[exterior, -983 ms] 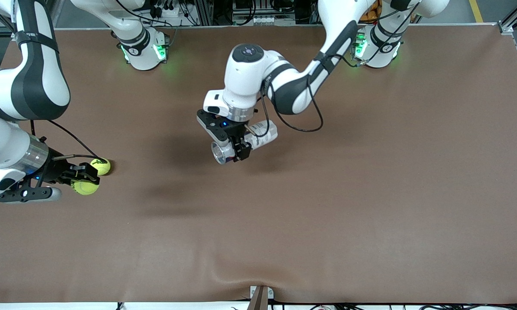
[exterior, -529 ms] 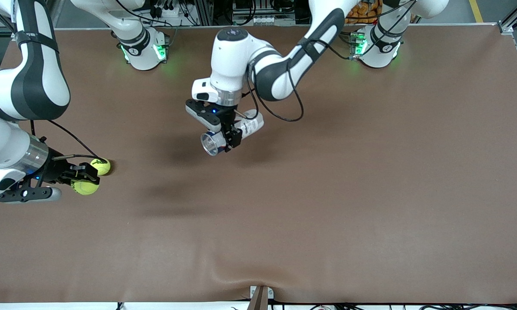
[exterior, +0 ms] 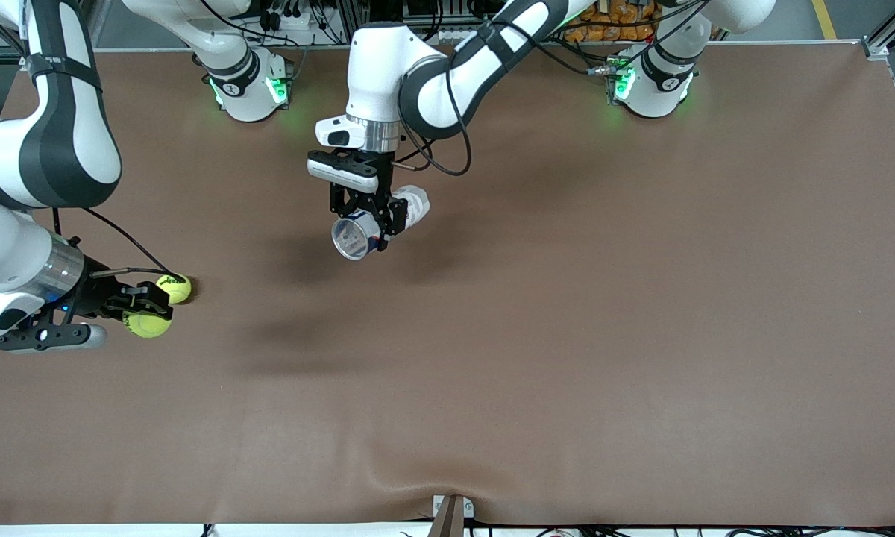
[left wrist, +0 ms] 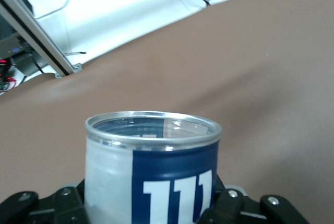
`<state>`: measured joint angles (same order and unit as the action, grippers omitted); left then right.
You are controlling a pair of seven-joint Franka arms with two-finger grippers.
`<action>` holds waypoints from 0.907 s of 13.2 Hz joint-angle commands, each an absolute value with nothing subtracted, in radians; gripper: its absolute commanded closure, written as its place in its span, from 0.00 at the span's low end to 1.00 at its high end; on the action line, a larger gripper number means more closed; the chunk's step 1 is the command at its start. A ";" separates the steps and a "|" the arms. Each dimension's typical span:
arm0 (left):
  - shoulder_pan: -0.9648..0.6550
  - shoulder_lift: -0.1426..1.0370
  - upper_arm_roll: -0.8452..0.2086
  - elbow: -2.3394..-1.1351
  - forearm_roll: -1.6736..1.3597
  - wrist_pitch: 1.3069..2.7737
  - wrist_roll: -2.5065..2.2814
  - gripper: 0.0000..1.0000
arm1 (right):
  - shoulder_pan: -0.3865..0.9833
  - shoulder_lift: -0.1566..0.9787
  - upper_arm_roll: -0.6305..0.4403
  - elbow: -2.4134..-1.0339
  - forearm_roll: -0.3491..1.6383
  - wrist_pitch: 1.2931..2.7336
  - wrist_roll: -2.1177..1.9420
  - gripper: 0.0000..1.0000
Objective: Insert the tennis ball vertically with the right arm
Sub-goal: 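Lower the upright can toward the table middle with the left gripper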
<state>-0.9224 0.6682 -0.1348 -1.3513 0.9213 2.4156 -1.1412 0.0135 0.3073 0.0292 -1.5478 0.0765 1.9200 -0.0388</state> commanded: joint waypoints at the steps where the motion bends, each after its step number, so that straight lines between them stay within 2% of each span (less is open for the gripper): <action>1: -0.942 0.658 -0.121 -1.365 1.079 2.425 -1.369 0.23 | 0.011 0.281 0.031 -1.565 0.091 1.913 -0.046 0.63; 6: -0.963 0.678 -0.123 -1.368 1.321 2.402 -1.745 0.23 | 0.009 0.281 0.031 -1.565 0.091 1.913 -0.046 0.63; 12: -1.014 0.692 -0.123 -1.376 1.443 2.204 -1.946 0.23 | 0.011 0.281 0.031 -1.565 0.091 1.913 -0.046 0.63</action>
